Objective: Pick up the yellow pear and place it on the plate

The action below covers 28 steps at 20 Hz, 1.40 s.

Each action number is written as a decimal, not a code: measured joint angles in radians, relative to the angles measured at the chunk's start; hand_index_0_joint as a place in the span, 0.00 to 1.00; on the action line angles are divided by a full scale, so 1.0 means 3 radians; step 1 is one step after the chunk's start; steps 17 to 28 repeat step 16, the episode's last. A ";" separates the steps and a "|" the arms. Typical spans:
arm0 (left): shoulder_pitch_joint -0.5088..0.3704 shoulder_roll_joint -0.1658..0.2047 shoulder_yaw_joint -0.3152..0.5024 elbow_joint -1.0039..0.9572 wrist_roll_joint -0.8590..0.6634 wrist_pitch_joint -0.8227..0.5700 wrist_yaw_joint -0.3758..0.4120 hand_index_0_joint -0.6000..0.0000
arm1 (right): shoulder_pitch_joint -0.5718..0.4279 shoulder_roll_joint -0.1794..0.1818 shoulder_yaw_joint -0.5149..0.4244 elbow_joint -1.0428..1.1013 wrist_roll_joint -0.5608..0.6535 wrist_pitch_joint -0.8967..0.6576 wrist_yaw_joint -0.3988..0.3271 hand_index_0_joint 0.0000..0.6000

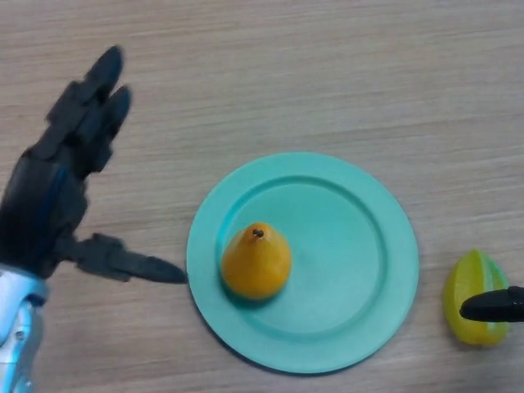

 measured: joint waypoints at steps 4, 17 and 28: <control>0.0130 0.0046 0.0233 -0.0072 -0.0333 0.0582 -0.0100 1.00 | -0.0052 -0.0026 0.0131 0.0041 -0.0001 0.0000 -0.0003 0.00; 0.0359 -0.0005 0.0311 -0.0253 -0.0130 0.0666 -0.0336 1.00 | -0.0101 -0.0046 0.0161 0.0128 0.0011 0.0000 -0.0005 0.00; 0.0359 -0.0005 0.0311 -0.0253 -0.0130 0.0666 -0.0336 1.00 | -0.0101 -0.0046 0.0161 0.0128 0.0011 0.0000 -0.0005 0.00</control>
